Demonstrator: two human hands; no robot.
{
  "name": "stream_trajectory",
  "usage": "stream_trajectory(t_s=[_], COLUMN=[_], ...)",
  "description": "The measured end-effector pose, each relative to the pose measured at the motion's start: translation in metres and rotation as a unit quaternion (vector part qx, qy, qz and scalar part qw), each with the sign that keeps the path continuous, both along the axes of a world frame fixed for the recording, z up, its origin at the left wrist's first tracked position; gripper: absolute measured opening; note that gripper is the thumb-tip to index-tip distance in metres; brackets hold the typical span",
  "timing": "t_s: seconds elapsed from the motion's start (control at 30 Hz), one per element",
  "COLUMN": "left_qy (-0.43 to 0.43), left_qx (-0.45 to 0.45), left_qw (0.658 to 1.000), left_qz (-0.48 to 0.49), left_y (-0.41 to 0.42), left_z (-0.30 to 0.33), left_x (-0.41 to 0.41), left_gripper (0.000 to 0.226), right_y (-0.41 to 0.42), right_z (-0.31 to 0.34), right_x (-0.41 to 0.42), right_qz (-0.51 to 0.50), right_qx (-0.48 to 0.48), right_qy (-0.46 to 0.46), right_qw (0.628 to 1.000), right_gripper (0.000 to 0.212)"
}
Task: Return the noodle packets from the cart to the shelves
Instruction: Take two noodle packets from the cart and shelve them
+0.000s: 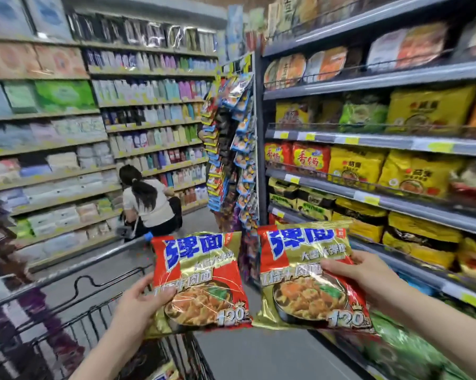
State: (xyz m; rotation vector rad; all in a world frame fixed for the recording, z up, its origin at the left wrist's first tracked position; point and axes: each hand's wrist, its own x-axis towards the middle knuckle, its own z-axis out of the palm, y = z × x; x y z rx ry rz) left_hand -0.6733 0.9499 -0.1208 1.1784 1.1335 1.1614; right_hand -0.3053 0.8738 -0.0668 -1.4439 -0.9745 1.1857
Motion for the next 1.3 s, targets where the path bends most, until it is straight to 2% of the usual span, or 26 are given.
stream_trajectory(t_s=[0.07,0.17,0.2,0.3,0.53,0.63,0.7,0.73,0.83,0.9,0.97,1.03,1.07,1.17,1.2,1.3], left_qy=[-0.018,-0.01,-0.005,-0.023,-0.024,-0.035,-0.052,-0.057,-0.062,-0.062,-0.057,-0.051,-0.045,-0.04,-0.042,-0.042], left_qx=[0.014,0.036,0.039,0.049,0.07,0.065,0.05,0.05,0.049,0.043,0.037,0.033,0.033,0.041,0.046,0.046], left_qw=[0.999,0.994,0.991,0.979,0.925,0.894,0.864,0.851,0.815,0.794,0.769,0.755,0.749,0.726,0.724,0.719], left_qz=[-0.04,-0.103,-0.124,-0.199,-0.373,-0.441,-0.498,-0.519,-0.574,-0.603,-0.636,-0.653,-0.66,-0.685,-0.687,-0.692], left_y=[0.005,0.012,0.012,0.006,-0.037,-0.075,-0.104,-0.119,-0.162,-0.19,-0.216,-0.239,-0.25,-0.282,-0.292,-0.317], left_z=[0.019,0.04,0.047,0.063,0.07,0.072,0.073,0.072,0.073,0.073,0.071,0.068,0.067,0.064,0.063,0.061], left_x=[0.026,0.067,0.082,0.131,0.258,0.312,0.345,0.361,0.408,0.434,0.457,0.481,0.492,0.52,0.529,0.558], left_gripper=[0.066,0.112,0.117,0.11,0.123,0.124,0.11,0.101,0.099,0.095,0.105,0.111,0.108,0.101,0.1,0.095], right_y=[-0.024,-0.067,-0.083,-0.136,-0.284,-0.348,-0.392,-0.414,-0.47,-0.501,-0.529,-0.552,-0.563,-0.587,-0.594,-0.617], right_z=[0.018,0.038,0.044,0.053,0.058,0.059,0.058,0.057,0.058,0.059,0.058,0.054,0.052,0.049,0.048,0.044], right_x=[0.023,0.052,0.06,0.082,0.11,0.108,0.104,0.103,0.096,0.092,0.091,0.093,0.095,0.106,0.112,0.136], right_qz=[-0.044,-0.119,-0.146,-0.21,-0.361,-0.436,-0.488,-0.509,-0.573,-0.606,-0.632,-0.647,-0.647,-0.662,-0.668,-0.669], right_qx=[0.015,0.039,0.051,0.064,0.051,0.036,0.038,0.036,0.019,0.004,-0.005,-0.003,-0.006,0.003,0.004,0.006], right_qy=[-0.005,-0.001,0.003,-0.008,0.002,-0.018,-0.022,-0.025,-0.027,-0.022,-0.015,-0.006,-0.003,0.0,0.004,0.022], right_qw=[0.999,0.992,0.988,0.976,0.931,0.899,0.872,0.86,0.819,0.795,0.775,0.763,0.763,0.749,0.744,0.743], right_gripper=[0.05,0.036,0.032,0.04,0.069,0.06,0.048,0.048,0.052,0.064,0.093,0.106,0.103,0.073,0.069,0.09])
